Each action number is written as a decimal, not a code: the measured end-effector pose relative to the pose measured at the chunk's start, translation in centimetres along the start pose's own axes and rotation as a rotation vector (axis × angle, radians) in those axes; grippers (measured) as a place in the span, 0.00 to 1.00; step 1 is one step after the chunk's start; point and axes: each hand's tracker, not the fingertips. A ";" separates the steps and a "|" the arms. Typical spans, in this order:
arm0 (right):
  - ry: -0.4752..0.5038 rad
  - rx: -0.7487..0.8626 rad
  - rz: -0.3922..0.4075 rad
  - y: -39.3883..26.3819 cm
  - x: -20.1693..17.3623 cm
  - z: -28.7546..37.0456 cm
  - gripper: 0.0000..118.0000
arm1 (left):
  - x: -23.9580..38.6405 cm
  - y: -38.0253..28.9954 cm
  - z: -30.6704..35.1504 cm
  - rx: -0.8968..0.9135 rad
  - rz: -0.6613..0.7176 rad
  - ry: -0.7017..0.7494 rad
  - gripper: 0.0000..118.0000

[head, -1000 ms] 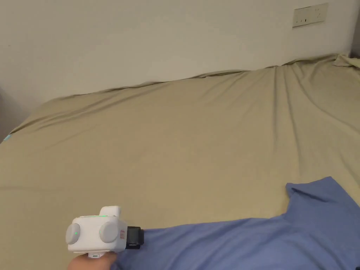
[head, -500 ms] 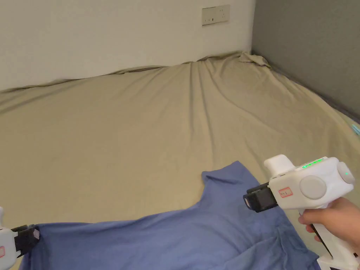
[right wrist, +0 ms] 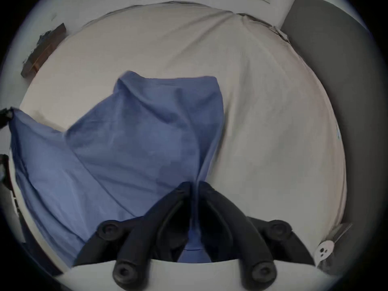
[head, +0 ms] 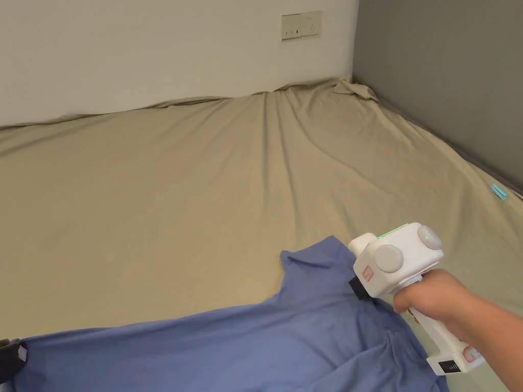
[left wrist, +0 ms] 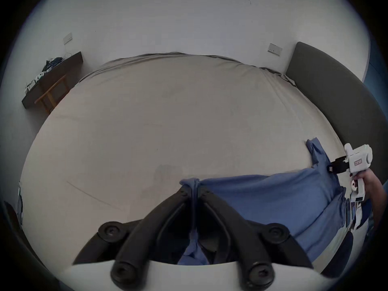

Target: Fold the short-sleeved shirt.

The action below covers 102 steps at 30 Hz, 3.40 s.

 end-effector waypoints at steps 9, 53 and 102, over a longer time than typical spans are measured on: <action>0.281 0.286 -0.033 -4.4 2.0 12.3 0.04 | -2.7 -0.6 4.4 0.048 0.068 -0.110 0.01; 0.677 0.579 -0.144 -20.3 -10.5 24.0 0.04 | -8.5 -16.8 7.4 -0.059 0.283 -0.186 0.00; 0.134 0.426 -0.036 -17.6 -12.3 23.0 0.04 | -16.5 -13.7 12.3 0.108 0.525 -0.286 0.02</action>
